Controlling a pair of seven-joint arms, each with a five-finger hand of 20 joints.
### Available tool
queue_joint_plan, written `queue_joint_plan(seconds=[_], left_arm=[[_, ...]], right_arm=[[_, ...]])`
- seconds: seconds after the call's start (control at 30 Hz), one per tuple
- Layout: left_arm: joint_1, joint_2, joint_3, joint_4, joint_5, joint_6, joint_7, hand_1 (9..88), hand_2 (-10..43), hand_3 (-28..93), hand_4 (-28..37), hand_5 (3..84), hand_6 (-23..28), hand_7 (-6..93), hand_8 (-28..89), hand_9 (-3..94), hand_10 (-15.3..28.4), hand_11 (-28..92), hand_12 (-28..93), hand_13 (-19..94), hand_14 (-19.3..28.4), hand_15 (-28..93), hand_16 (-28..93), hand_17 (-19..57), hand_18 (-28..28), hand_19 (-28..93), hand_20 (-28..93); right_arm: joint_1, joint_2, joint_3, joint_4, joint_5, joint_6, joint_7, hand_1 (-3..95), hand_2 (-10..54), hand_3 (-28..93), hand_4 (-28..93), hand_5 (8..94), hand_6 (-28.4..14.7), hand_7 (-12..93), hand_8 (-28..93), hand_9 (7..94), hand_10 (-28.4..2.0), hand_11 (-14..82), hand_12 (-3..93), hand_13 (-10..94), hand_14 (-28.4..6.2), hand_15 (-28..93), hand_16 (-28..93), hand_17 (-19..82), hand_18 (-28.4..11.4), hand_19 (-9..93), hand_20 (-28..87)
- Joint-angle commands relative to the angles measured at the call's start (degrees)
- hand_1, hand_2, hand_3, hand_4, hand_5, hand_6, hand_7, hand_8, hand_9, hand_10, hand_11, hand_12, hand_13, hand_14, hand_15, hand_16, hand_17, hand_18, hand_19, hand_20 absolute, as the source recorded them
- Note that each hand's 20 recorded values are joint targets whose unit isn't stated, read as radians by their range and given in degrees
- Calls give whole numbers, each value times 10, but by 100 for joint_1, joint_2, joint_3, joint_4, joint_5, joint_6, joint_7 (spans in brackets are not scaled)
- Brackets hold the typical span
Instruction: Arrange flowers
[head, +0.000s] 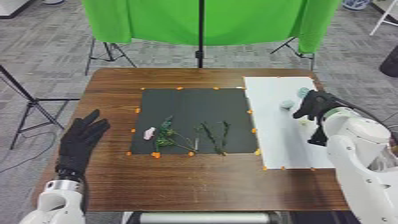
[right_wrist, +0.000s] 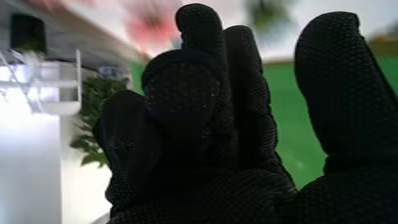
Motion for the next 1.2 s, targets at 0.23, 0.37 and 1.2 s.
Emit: queue_joint_plan(seconds=[0.23, 0.37, 1.2], left_arm=[[61, -101, 40, 8, 35, -93, -125, 190, -31, 655, -258, 427, 63, 41, -42, 434, 142, 145, 147, 344, 167, 100, 57, 65, 124, 17, 184], [95, -111, 21, 0, 16, -107, -100, 193, -31, 655, -256, 427, 64, 41, -42, 434, 142, 145, 148, 344, 168, 100, 57, 65, 124, 17, 184], [-41, -34, 132, 34, 22, -100, -91, 195, -35, 660, -257, 433, 66, 50, -44, 438, 145, 155, 148, 346, 170, 107, 57, 66, 126, 19, 182]], right_arm=[[-651, -205, -3, 485, -605, 1048, -111, 459, -95, 592, -133, 646, 26, 148, -85, 767, -139, 196, 226, 844, -38, 604, 339, 592, -121, 932, 538], [-826, -250, -13, 685, -736, 1717, -229, 670, -95, 433, -95, 705, -3, 177, 78, 862, -97, 82, 383, 875, -19, 592, 342, 622, -97, 932, 509], [2538, -2058, -3223, 1033, 275, 1629, -1521, 732, -93, 405, -60, 780, -20, 185, 107, 905, -97, 100, 405, 900, -7, 572, 374, 652, -76, 932, 496]])
